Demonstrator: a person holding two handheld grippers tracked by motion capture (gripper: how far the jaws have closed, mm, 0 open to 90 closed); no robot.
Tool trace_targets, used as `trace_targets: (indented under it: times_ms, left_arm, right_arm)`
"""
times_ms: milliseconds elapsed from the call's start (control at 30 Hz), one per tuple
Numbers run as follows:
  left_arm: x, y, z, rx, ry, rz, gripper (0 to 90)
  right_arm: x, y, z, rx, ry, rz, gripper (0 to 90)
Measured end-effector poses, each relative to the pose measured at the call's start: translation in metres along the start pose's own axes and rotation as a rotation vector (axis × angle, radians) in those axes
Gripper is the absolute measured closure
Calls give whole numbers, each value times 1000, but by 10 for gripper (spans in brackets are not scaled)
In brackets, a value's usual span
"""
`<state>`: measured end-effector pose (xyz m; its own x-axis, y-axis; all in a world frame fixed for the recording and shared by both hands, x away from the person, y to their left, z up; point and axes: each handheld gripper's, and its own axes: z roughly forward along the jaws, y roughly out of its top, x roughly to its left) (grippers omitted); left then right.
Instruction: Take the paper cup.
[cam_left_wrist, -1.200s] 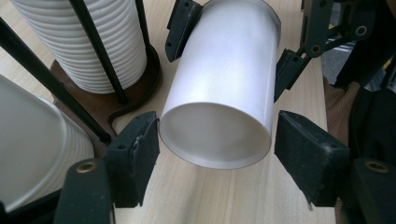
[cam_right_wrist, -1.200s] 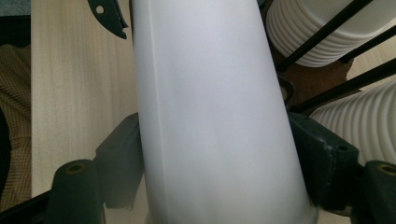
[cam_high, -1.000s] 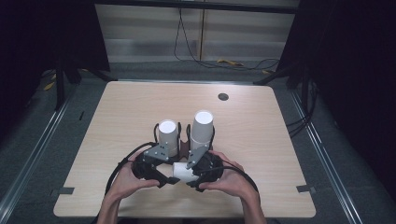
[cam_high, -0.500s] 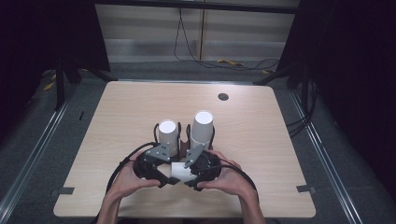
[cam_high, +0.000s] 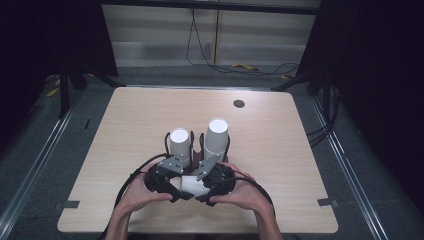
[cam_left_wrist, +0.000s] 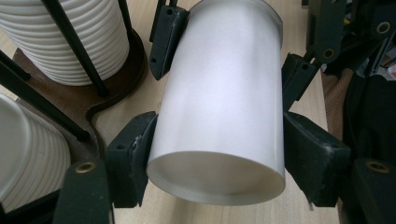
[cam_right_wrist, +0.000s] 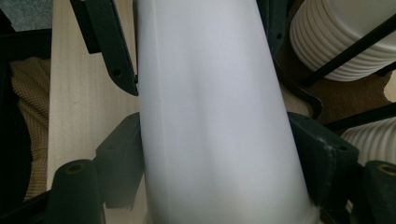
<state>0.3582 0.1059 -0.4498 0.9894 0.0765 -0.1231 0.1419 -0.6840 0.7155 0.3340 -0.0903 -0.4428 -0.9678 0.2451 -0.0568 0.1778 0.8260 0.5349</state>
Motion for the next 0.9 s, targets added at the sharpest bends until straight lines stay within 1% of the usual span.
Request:
trace_targets:
  times_ms: [33, 133, 200, 233, 267, 333, 367, 400, 467, 533, 567, 633, 667, 700, 733, 767, 800, 833, 867, 900]
  left_arm:
    - [0, 0, 0, 5, 2, 2, 302]
    - [0, 0, 1, 15, -1, 1, 301]
    - [-1, 0, 2, 11, 0, 6, 303]
    - [-1, 1, 1, 18, 0, 15, 308]
    - [-2, 1, 1, 15, 0, 21, 318]
    - [-2, 1, 1, 4, -9, 25, 335]
    - [-3, 1, 0, 11, -4, 27, 338]
    - [-3, 1, -1, 8, -3, 31, 342]
    - [-4, 1, 0, 2, 0, 26, 347]
    - [-6, 2, -1, -2, 11, 31, 348]
    - [-7, 1, -1, -9, 14, 28, 348]
    - [-8, 1, -2, -8, 15, 23, 347]
    - [-8, 1, -3, -15, 17, 23, 347]
    - [-8, 0, -5, -20, 20, 26, 347]
    - [-8, 0, -5, -20, 20, 26, 347]
    - [-8, -1, -5, -28, 23, 23, 347]
    - [-8, -2, -6, -31, 26, 18, 347]
    - [-9, -2, -6, -28, 31, 11, 347]
    - [-10, -3, -6, -31, 36, 8, 346]
    - [-10, -3, -7, -31, 39, 4, 346]
  right_arm:
    - [-1, 0, 0, -2, 11, 3, 252]
    - [-1, 0, 1, -2, 14, 1, 252]
    - [-1, 0, 1, 1, 14, 1, 252]
    - [-1, -1, 1, 1, 17, 3, 252]
    - [-1, -1, 1, 6, 16, 3, 249]
    - [-1, -3, 1, -1, 23, 12, 238]
    - [-1, -4, 1, -6, 23, 7, 231]
    - [-1, -5, 1, -21, 28, 21, 217]
    - [0, -6, 1, -35, 17, 25, 202]
    - [-1, -6, 0, -37, 19, 30, 178]
    - [-1, -6, 0, -38, 19, 33, 156]
    - [-2, -7, -1, -43, 17, 42, 139]
    - [-2, -8, -2, -45, 10, 42, 141]
    - [-3, -10, -4, -68, 11, 55, 137]
    - [-3, -10, -4, -68, 11, 55, 137]
    - [-3, -11, -5, -81, 11, 61, 137]
    - [-3, -13, -6, -95, 9, 63, 138]
    - [-3, -14, -7, -97, 9, 78, 139]
    - [-3, -15, -8, -108, 7, 70, 140]
    - [-3, -17, -9, -111, 3, 80, 140]
